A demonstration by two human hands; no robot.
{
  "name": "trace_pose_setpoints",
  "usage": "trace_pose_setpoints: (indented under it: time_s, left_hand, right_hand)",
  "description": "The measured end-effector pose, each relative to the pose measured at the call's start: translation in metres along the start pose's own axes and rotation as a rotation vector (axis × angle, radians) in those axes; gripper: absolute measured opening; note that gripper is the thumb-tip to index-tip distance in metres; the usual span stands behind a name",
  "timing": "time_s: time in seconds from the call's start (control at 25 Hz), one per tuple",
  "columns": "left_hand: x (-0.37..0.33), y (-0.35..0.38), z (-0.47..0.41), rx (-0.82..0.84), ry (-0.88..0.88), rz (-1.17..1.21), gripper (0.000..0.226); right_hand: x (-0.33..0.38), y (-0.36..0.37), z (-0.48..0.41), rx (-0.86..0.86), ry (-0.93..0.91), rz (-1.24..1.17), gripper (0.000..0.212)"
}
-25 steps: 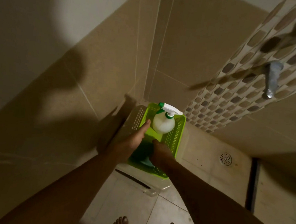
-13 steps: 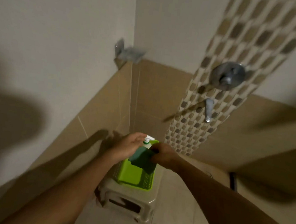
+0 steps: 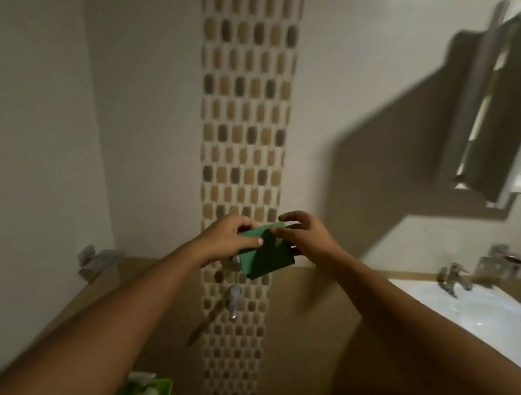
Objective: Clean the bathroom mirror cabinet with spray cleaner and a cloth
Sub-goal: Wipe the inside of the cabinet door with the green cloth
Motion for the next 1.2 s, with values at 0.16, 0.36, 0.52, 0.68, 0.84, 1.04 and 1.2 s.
trace_pose_setpoints:
  time_s: [0.16, 0.36, 0.52, 0.68, 0.84, 1.04, 1.2]
  left_hand:
    - [-0.111, 0.073, -0.05, -0.107, 0.069, 0.121, 0.017]
    - [-0.231, 0.173, -0.101, 0.008, 0.229, 0.251, 0.043]
    - [-0.334, 0.224, -0.146, 0.048, 0.46, 0.174, 0.04]
    - [-0.428, 0.267, -0.198, -0.001, 0.576, 0.172, 0.015]
    - [-0.509, 0.306, -0.251, -0.174, 0.648, 0.183, 0.008]
    - [-0.569, 0.331, -0.33, -0.298, 0.626, 0.194, 0.008]
    - [-0.598, 0.336, -0.393, -0.255, 0.612, 0.174, 0.01]
  right_hand:
    - [0.009, -0.129, 0.076, -0.133, -0.018, 0.054, 0.043]
    - [0.013, -0.269, 0.149, -0.298, -0.118, 0.106, 0.021]
    - [0.023, -0.367, 0.199, -0.38, -0.209, 0.162, 0.014]
    - [0.046, -0.463, 0.243, -0.503, -0.321, 0.146, 0.013]
    - [0.056, -0.558, 0.265, -0.643, -0.418, 0.042, 0.021]
    - [0.046, -0.661, 0.243, -0.644, -0.364, -0.113, 0.043]
    - [0.058, -0.722, 0.223, -0.624, -0.374, 0.028, 0.025]
Point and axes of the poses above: each hand's wrist, its own z-axis away from the middle knuckle, its own y-axis out of the palm, x = y × z, the point moved 7 cm from there along -z, towards the middle knuckle, and after that the axes turned 10 degrees about x, right-handed, at the moved point
